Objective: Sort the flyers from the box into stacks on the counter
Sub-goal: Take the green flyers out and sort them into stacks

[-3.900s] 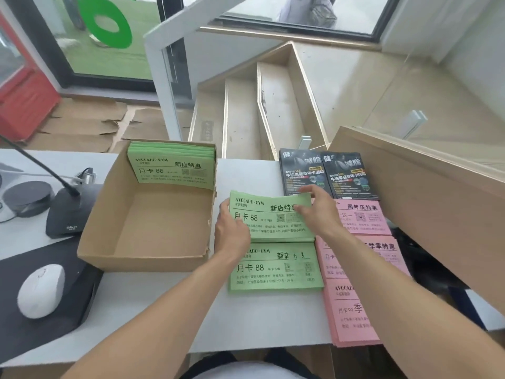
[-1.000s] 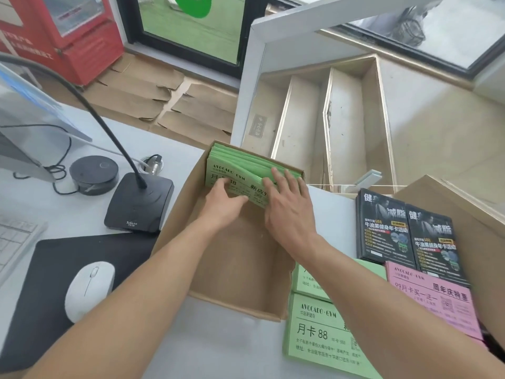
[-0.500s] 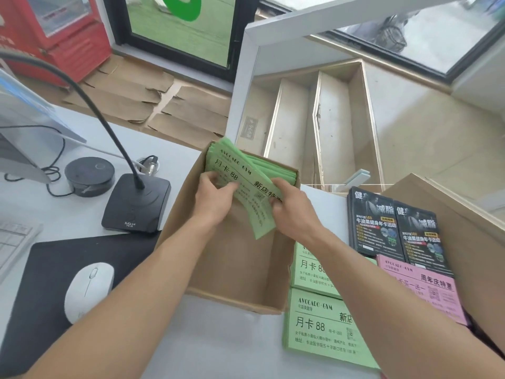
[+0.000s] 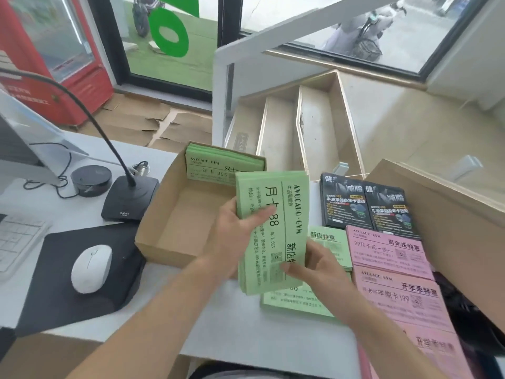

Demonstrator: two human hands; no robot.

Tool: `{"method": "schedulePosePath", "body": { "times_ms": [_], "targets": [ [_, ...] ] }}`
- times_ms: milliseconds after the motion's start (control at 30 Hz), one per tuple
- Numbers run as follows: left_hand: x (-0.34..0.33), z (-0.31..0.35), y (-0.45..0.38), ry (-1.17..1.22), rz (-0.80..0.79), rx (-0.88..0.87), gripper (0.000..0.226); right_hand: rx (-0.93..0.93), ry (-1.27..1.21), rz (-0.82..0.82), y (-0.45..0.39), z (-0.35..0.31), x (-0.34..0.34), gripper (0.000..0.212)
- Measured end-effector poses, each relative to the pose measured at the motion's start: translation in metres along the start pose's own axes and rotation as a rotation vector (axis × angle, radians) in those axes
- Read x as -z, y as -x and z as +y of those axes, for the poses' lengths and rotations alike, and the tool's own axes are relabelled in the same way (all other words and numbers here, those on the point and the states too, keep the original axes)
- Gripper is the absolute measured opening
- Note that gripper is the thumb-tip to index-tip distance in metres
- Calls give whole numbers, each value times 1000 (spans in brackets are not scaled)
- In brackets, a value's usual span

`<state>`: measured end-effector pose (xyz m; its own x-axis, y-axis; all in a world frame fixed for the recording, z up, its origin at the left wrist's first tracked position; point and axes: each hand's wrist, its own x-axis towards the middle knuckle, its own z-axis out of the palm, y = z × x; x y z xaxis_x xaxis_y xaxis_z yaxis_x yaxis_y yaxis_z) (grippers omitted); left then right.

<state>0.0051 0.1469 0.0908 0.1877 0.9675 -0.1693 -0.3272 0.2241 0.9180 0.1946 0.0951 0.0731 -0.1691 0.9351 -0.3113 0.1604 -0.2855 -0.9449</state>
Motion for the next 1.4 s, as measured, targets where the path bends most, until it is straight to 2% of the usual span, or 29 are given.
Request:
{"method": "schedulePosePath", "body": {
  "times_ms": [167,300,467,600,800,967,1100,1300,1400],
  "targets": [
    [-36,-56,50,-125,-124,6,24,33,-50,133,56,44,14,28],
    [-50,-85,78,-172,-114,49,27,105,-140,250,82,69,15,28],
    [-72,-94,98,-203,-76,-48,28,151,-126,291,96,90,12,33],
    [-82,-104,108,-201,-21,-70,32,178,-120,268,103,98,16,33],
    [-90,-109,116,-196,61,-93,26,264,-34,241,113,103,11,38],
    [-97,-98,118,-185,41,-144,28,339,-20,222,115,99,18,40],
    [-90,-100,115,-264,31,-163,39,300,-29,238,113,101,22,33],
    [-90,-109,109,-239,1,-149,22,304,2,217,108,111,26,29],
    [-90,-107,107,-189,11,-115,20,226,44,147,102,116,32,30]
  ]
}}
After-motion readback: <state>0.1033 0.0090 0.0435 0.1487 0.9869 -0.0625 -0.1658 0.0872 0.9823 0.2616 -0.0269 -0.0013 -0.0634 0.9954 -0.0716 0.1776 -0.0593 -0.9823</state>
